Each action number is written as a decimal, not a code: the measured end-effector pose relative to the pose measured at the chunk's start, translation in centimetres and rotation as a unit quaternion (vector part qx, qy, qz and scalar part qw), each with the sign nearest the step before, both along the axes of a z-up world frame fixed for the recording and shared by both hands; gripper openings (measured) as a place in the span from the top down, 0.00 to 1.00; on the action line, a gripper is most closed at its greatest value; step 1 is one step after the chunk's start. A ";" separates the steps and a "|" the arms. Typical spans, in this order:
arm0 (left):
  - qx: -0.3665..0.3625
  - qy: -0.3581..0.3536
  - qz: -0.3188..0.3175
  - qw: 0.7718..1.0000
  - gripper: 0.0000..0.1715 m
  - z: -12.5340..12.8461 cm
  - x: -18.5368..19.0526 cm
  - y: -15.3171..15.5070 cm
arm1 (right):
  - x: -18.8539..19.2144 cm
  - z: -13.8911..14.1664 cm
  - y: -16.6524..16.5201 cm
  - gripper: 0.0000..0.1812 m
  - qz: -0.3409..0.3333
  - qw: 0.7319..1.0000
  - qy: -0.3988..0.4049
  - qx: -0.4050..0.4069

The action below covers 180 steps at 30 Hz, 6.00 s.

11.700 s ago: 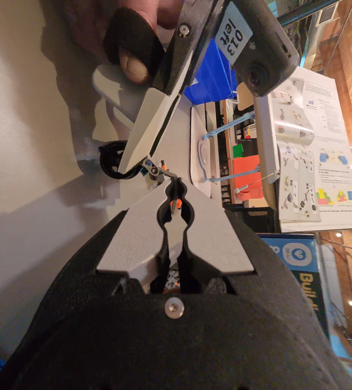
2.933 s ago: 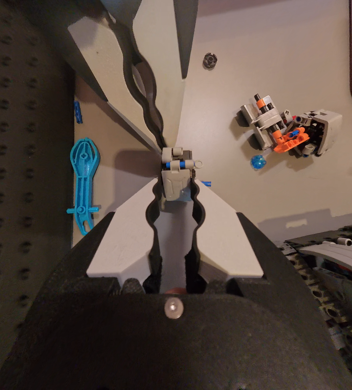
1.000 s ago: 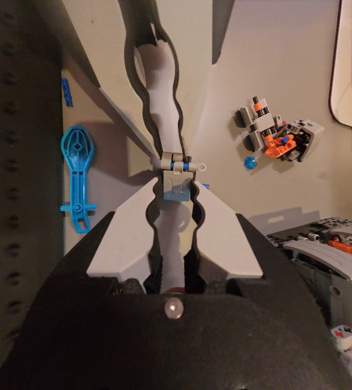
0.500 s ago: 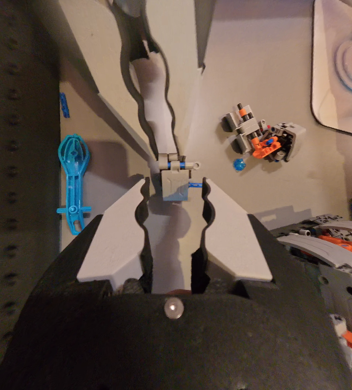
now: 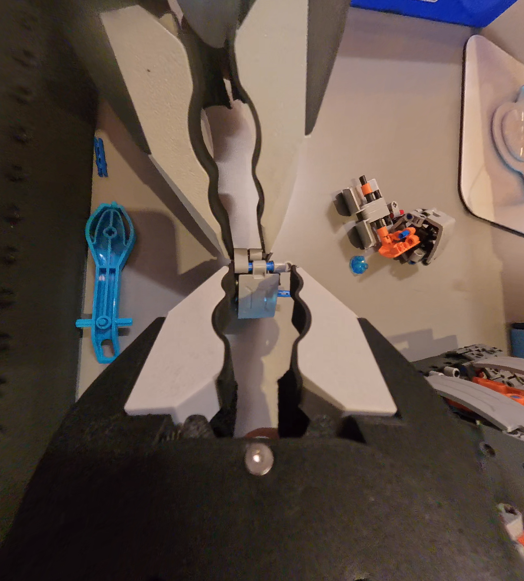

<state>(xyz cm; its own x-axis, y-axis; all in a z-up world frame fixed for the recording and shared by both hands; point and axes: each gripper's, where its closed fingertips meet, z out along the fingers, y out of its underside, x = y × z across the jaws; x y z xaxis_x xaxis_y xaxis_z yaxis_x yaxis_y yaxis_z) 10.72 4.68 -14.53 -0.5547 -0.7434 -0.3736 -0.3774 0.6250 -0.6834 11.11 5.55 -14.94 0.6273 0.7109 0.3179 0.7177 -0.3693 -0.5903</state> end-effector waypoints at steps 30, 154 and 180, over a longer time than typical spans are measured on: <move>-0.011 0.015 -0.041 0.999 0.92 -0.2 -0.9 -1.0 | -1.5 -0.1 -0.9 0.84 0.058 0.994 0.083 -0.043; -0.214 -0.177 -0.027 0.960 0.72 9.8 0.8 -0.1 | 0.5 8.9 0.9 0.77 0.075 0.958 0.057 0.269; -0.154 -0.196 -0.019 0.968 0.69 9.5 0.9 0.2 | 1.5 8.6 1.8 0.78 0.051 0.946 -0.065 0.314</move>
